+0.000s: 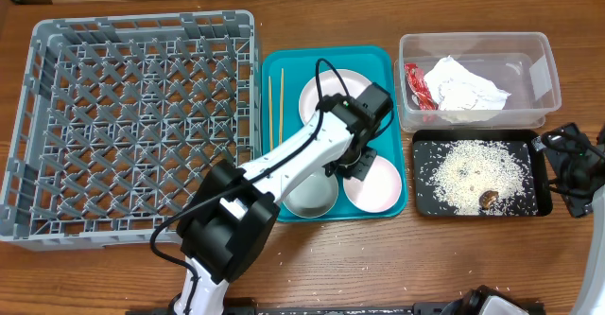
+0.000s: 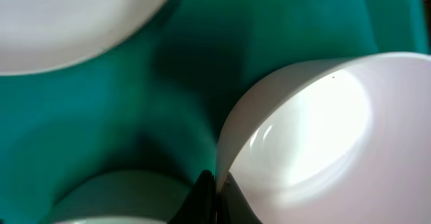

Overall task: Sort waste into correct bins and load items into the dishwasher
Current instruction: 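Lift the pink bowl and carry it over the rack, then stand the pink bowl in the rack's back row and release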

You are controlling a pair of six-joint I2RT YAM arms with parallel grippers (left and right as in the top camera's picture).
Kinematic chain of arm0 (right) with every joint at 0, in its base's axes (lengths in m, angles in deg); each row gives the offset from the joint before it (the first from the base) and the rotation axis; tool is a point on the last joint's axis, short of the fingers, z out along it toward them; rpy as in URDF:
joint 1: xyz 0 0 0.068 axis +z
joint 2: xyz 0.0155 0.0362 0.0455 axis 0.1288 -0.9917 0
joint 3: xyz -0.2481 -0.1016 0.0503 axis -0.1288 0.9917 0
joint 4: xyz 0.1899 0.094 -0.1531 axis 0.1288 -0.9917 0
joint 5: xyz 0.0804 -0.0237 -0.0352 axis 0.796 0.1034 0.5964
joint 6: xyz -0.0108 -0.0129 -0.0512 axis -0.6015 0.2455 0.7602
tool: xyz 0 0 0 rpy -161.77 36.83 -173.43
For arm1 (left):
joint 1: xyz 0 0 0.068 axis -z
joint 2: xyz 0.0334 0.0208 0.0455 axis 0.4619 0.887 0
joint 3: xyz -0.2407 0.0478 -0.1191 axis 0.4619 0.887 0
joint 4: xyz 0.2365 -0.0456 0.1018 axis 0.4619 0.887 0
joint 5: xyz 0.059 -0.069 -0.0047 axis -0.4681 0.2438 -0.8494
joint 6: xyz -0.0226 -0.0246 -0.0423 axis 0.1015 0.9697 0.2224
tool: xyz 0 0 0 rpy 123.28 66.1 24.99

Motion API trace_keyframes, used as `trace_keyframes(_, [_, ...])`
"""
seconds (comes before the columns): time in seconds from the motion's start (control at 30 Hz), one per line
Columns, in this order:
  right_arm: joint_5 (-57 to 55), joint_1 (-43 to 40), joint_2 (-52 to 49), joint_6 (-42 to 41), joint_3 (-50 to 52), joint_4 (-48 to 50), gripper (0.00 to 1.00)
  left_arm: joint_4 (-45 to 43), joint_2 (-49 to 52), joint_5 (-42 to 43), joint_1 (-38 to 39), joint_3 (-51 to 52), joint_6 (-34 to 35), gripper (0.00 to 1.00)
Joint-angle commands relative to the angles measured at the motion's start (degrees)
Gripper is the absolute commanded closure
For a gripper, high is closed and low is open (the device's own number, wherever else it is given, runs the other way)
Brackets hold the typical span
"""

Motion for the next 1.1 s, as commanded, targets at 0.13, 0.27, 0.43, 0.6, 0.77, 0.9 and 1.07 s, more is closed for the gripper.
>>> trace_keyframes(0.13, [0.1,-0.2,0.1,0.4,-0.6,0.3,0.0,5.7,-9.7,-5.2,-3.0,-10.8,-0.5,0.96])
trace_keyframes(0.27, [0.1,-0.2,0.1,0.4,-0.6,0.3,0.0,7.5,-16.8,-13.3,-7.3,-12.0,-0.9,0.96])
trace_keyframes(0.43, [0.1,-0.2,0.1,0.4,-0.6,0.3,0.0,6.4,-22.3,-39.7,-14.2,-12.0,-2.2,0.96])
trace_keyframes(0.6, [0.1,-0.2,0.1,0.4,-0.6,0.3,0.0,0.9,-20.7,-62.3,-18.9,-11.8,-2.1,0.96])
trace_keyframes(0.77, [0.1,-0.2,0.1,0.4,-0.6,0.3,0.0,-7.8,-14.4,-83.4,-22.4,-11.8,-0.2,0.96])
trace_keyframes(0.9, [0.1,-0.2,0.1,0.4,-0.6,0.3,0.0,-12.8,-8.9,-88.9,-23.4,-11.8,0.4,0.96])
trace_keyframes(1.07, [0.1,-0.2,0.1,0.4,-0.6,0.3,0.0,-18.7,-1.8,-89.1,-24.6,-11.8,0.0,0.96])
